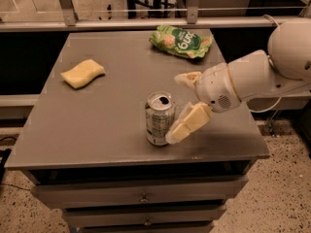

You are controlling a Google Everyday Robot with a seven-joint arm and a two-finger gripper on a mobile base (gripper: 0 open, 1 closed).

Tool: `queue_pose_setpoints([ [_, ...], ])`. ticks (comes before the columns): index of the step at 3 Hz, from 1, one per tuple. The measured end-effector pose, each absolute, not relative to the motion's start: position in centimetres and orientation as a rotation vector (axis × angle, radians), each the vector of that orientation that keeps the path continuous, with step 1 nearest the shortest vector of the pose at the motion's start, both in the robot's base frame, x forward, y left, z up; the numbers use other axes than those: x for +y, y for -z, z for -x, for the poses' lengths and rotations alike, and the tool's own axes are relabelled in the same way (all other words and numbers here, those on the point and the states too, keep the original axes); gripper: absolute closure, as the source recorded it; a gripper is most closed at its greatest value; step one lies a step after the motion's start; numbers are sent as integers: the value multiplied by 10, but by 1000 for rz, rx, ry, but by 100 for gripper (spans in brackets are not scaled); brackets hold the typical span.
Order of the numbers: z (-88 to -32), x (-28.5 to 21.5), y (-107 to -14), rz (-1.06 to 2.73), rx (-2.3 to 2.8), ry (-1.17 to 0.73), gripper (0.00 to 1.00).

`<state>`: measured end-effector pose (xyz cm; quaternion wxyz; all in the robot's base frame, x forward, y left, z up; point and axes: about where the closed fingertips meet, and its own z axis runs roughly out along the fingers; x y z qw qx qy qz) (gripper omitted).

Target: Move 7up can near green rice chip bag

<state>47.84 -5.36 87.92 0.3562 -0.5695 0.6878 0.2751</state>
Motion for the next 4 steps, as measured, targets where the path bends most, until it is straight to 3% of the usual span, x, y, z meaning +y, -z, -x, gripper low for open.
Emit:
queue_pose_setpoints([
  [1, -478, -30, -882, 1390, 1691, -835, 0],
  [3, -481, -35, -882, 1271, 1634, -897, 48],
  [4, -502, -58, -902, 1268, 1624, -825, 77],
])
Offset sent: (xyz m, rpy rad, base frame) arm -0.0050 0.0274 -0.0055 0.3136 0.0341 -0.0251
